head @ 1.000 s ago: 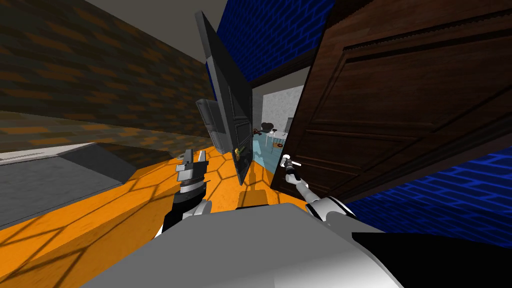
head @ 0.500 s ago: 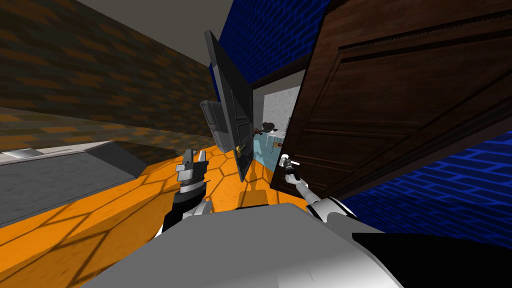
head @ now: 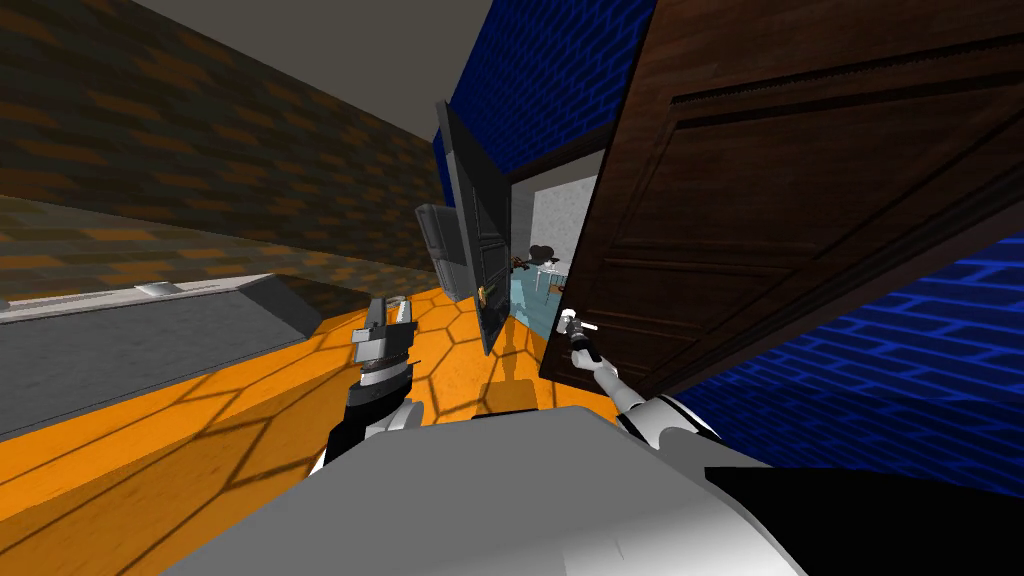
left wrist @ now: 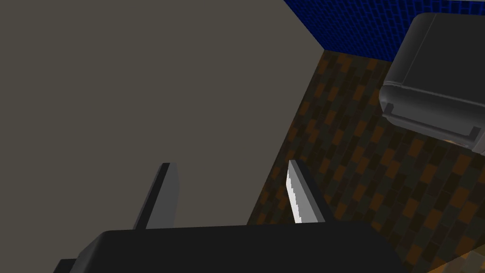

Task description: Pull the door open

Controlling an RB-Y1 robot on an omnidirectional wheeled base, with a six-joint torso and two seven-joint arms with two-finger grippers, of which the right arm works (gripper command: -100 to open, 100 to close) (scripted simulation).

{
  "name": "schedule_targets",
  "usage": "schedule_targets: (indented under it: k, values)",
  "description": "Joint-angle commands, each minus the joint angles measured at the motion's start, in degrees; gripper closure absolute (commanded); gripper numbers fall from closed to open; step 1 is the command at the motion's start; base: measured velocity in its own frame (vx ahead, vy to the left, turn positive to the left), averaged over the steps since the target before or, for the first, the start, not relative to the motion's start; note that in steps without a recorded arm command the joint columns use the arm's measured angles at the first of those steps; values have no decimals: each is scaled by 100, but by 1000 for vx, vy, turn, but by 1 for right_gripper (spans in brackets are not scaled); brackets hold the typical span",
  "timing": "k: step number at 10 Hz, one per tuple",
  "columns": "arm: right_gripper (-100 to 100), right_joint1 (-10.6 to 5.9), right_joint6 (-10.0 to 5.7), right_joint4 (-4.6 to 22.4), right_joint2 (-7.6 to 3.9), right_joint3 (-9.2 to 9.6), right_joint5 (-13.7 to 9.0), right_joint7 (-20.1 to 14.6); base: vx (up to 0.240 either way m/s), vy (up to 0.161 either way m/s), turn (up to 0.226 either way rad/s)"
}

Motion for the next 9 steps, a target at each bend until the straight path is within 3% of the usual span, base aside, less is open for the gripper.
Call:
schedule_targets:
  k: [1,5,6,9]
  values:
    - [100,77,2,-37,-93,36,-1,-62,-191,-53,94]
    - [100,144,-13,-119,-198,186,26,-205,-185,-46,81]
    - [100,71,-19,-128,-126,231,43,-208,-79,6,53]
    - [100,153,-47,-237,-230,413,52,-339,-166,-46,100]
